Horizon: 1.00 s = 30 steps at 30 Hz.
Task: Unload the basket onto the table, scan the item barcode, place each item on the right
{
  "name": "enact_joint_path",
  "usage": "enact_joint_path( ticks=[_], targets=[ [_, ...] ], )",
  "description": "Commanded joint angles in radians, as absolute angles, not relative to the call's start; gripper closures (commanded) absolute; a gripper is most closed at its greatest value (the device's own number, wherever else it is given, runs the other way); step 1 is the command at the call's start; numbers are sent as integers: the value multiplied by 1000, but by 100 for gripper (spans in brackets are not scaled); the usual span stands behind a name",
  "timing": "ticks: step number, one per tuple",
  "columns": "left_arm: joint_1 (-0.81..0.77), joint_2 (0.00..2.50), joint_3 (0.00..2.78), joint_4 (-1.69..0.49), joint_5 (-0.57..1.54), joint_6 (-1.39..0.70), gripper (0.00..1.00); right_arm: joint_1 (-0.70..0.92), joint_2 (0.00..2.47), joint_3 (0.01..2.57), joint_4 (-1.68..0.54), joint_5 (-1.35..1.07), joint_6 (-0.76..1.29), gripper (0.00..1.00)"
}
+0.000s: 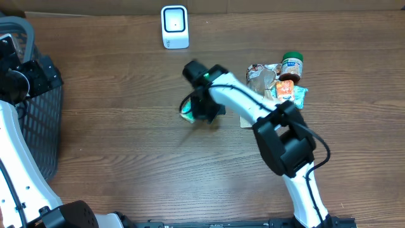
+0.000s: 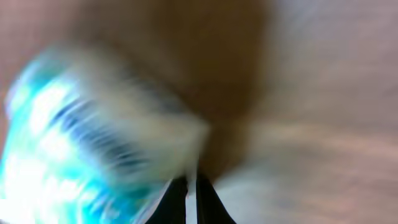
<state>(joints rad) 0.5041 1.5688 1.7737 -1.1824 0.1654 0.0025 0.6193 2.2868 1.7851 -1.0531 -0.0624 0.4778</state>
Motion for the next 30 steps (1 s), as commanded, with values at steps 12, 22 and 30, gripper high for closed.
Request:
enact_joint_path(
  ticks=[12,22,30],
  targets=[
    [504,1563,1792,-1182,176,-7,0,504,2259,1781,-854,-242,253,78],
    [504,1563,1792,-1182,176,-7,0,429,2259,1781,-1038,-93,371,71],
    [504,1563,1792,-1182,176,-7,0,456,2259,1781,-1136,-189,363,71]
  ],
)
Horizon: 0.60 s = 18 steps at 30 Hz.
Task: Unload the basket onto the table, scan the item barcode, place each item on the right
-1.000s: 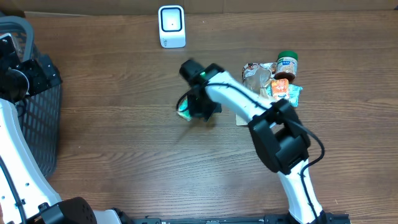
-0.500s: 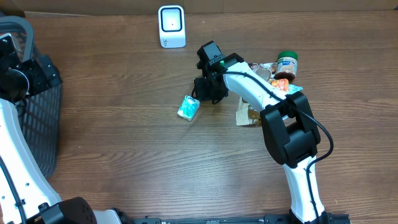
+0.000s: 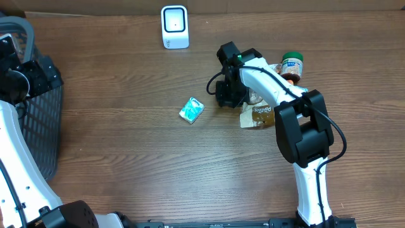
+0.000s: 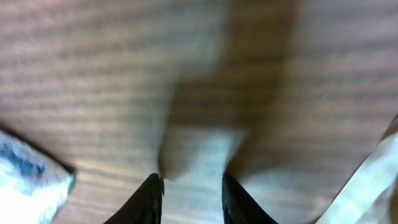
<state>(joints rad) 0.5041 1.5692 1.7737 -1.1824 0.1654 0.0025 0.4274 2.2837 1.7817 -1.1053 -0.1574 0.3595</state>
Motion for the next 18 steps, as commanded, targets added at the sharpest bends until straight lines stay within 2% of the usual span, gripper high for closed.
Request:
enact_joint_path(
  ticks=[1,8,18],
  targets=[
    [504,1563,1792,-1182,176,-7,0,460,2259,1781,-1148,-189,363,72],
    [504,1563,1792,-1182,176,-7,1,522,2259,1781,-1190,-189,363,71],
    [504,1563,1792,-1182,176,-7,0,571,2259,1781,-1021,-174,420,71]
  ],
)
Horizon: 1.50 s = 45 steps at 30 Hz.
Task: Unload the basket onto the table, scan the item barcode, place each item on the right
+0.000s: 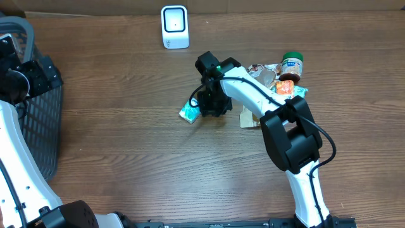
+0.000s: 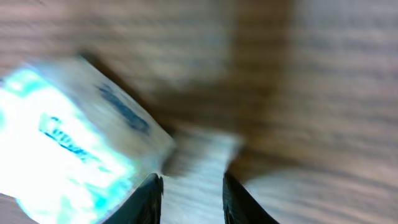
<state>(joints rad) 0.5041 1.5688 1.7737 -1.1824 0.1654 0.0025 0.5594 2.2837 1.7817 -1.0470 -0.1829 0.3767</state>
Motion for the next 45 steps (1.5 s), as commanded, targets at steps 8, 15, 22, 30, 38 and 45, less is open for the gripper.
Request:
enact_joint_path(
  ticks=[8,15,22,30,38,45],
  targets=[
    [504,1563,1792,-1182,176,-7,0,577,2259,1781,-785,-281,342,71],
    [504,1563,1792,-1182,176,-7,0,546,2233,1860,-899,-278,191,69],
    [504,1563,1792,-1182,176,-7,0,497,2202,1965,-1082,-339,-4,41],
    [504,1563,1792,-1182,176,-7,0,531,2271,1900,-1039,-438,-12,43],
    [504,1563,1792,-1182,176,-7,1,563,2307,1864,-1011,-447,-12,47],
    [504,1563,1792,-1182,176,-7,0,566,2308,1815,-969,-446,-9,56]
  ],
)
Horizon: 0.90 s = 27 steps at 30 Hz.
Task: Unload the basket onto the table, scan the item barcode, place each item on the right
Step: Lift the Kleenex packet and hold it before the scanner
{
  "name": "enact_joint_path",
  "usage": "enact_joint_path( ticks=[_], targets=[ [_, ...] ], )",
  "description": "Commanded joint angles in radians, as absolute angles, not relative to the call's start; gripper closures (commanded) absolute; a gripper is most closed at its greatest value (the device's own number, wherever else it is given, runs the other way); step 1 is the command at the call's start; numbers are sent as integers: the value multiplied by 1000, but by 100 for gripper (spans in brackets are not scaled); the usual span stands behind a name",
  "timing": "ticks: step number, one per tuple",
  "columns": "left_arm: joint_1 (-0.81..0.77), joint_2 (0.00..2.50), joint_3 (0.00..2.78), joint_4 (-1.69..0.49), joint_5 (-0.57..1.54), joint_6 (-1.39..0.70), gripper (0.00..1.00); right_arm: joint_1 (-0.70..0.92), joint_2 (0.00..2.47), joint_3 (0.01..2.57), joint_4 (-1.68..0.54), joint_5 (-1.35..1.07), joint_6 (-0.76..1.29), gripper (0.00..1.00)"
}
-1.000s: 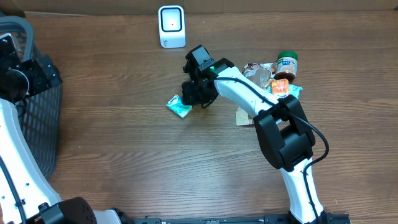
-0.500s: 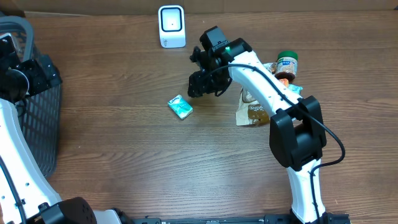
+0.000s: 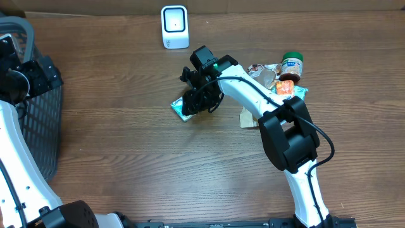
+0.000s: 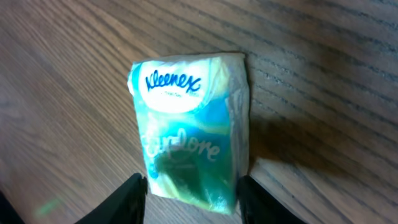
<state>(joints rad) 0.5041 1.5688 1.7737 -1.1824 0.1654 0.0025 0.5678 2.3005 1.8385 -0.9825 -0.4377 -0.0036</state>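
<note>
A teal and white Kleenex tissue pack [image 4: 189,130] lies flat on the wooden table [image 3: 126,158], label side up. My right gripper [image 4: 191,184] is open right over it, one finger on each side of its near end, close to its edges. From overhead the right gripper [image 3: 197,100] covers most of the pack [image 3: 179,108]. The white barcode scanner [image 3: 174,26] stands at the back edge, well behind the pack. My left gripper [image 3: 38,73] is far off at the left edge by the basket, and its jaws are too unclear to read.
A dark wire basket [image 3: 35,126] stands at the left edge. To the right of the pack lies a heap of items: a green-lidded jar [image 3: 292,65], a silver packet [image 3: 261,76], an orange and teal packet [image 3: 288,92] and a brown packet [image 3: 248,118].
My right gripper was beside the pack's right end with its jaws partly open. Now it stands over the pack with the jaws wider, one on each side. The pack lies slightly further left.
First my right gripper was shut and down at the tissue pack. Then it was open to the right near the heap, with the pack lying alone on the table. It was then back at the pack's right side, and now straddles it, open. The left arm stayed still.
</note>
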Motion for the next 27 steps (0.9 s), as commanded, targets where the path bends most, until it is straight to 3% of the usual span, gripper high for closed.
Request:
enact_joint_path(
  ticks=[1,8,11,13,27],
  targets=[
    [504,1563,1792,-1182,176,-7,0,566,2308,1805,-960,-447,-8,56],
    [504,1563,1792,-1182,176,-7,0,572,2308,1764,-910,-447,28,71],
    [504,1563,1792,-1182,176,-7,0,572,2308,1764,-894,-448,74,83],
    [504,1563,1792,-1182,176,-7,0,572,2308,1764,-891,-451,112,96],
    [504,1563,1792,-1182,176,-7,0,402,2168,1854,-1066,-767,123,96]
  ],
)
